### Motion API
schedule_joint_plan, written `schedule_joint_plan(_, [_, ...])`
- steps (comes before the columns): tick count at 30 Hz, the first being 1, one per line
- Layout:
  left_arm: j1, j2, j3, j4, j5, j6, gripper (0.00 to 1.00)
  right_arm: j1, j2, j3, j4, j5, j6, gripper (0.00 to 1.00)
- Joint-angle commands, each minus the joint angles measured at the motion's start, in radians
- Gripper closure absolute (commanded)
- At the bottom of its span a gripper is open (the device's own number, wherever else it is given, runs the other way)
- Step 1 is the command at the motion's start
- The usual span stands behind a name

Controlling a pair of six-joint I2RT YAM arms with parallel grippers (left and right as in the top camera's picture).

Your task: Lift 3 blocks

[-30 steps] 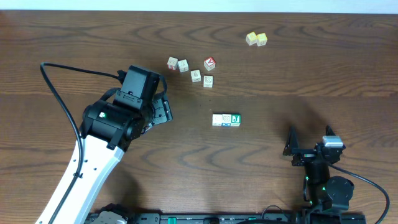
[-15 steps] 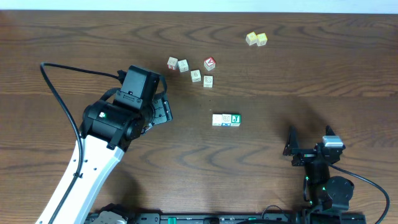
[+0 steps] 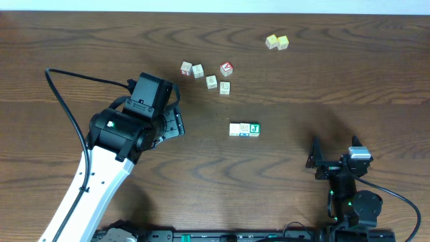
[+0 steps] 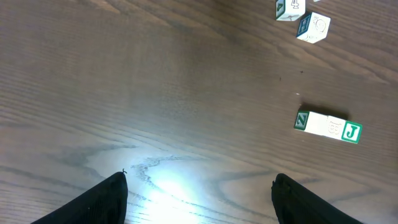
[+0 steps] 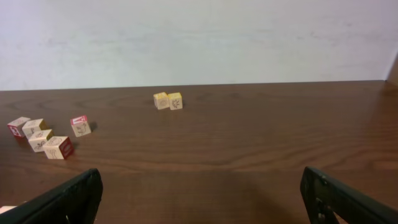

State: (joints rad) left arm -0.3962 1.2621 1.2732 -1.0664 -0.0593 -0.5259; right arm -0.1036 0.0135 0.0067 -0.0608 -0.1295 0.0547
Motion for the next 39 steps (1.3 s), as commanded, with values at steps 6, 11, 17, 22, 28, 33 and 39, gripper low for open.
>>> schedule_joint_plan(6, [0.003, 0.002, 0.013, -0.002, -0.013, 0.072, 0.25, -0.008, -0.008, -0.001, -0.006, 0.012, -0.019, 0.01])
schedule_joint_plan(11, [0.003, -0.029, 0.001, 0.018, -0.012, 0.169, 0.25, -0.008, -0.008, -0.001, -0.006, 0.012, -0.019, 0.01])
schedule_joint_plan(17, [0.003, -0.166, -0.083, 0.127, -0.012, 0.317, 0.25, -0.008, -0.008, -0.001, -0.006, 0.012, -0.019, 0.01])
schedule_joint_plan(22, [0.055, -0.341, -0.243, 0.209, -0.010, 0.350, 0.25, -0.008, -0.008, -0.001, -0.006, 0.012, -0.019, 0.01])
schedule_joint_plan(28, [0.138, -0.592, -0.453, 0.347, 0.072, 0.456, 0.25, -0.008, -0.008, -0.001, -0.006, 0.012, -0.019, 0.01])
schedule_joint_plan(33, [0.157, -0.726, -0.533, 0.363, 0.070, 0.476, 0.25, -0.008, -0.008, -0.001, -0.006, 0.012, -0.019, 0.01])
schedule_joint_plan(39, [0.219, -0.827, -0.639, 0.449, 0.071, 0.493, 0.25, -0.008, -0.008, -0.001, -0.006, 0.012, -0.019, 0.01])
